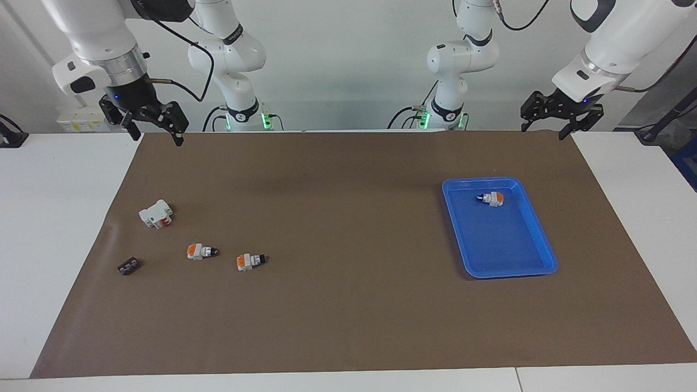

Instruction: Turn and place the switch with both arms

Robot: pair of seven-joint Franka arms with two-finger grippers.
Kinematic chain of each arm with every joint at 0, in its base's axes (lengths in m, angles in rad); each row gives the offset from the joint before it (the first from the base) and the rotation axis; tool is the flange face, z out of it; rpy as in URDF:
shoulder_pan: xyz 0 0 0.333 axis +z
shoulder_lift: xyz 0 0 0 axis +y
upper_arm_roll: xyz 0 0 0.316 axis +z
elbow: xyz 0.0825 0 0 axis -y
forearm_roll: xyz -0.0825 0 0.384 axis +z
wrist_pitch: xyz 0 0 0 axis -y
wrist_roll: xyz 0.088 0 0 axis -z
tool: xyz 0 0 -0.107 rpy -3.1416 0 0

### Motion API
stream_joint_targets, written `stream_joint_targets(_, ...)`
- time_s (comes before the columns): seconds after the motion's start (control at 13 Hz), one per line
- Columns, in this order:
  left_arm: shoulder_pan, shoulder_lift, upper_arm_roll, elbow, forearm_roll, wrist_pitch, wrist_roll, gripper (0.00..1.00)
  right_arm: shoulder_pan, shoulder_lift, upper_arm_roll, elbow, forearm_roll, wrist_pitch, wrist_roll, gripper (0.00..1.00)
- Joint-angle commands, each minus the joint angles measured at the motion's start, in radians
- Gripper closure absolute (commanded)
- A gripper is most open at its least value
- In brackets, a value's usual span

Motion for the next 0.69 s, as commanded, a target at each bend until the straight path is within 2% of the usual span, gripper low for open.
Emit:
stream_joint_targets(0.0, -0.017, 0.005, -0.014, 0.04, 0.08, -0.048, -0.013, 0.01, -0.009, 0.004, 0.003, 0.009, -0.011, -0.003, -0.015, 0.0)
stream_joint_targets(0.38, -0.02, -0.009, -0.018, 0.034, 0.049, -0.013, -0.025, 0.02, -0.011, 0.004, 0.002, 0.009, -0.013, -0.003, -0.017, 0.0)
stream_joint_targets(0.62, -0.018, -0.015, -0.017, 0.023, -0.045, 0.013, -0.167, 0.03, -0.011, 0.004, 0.002, 0.006, -0.011, -0.003, -0.018, 0.0)
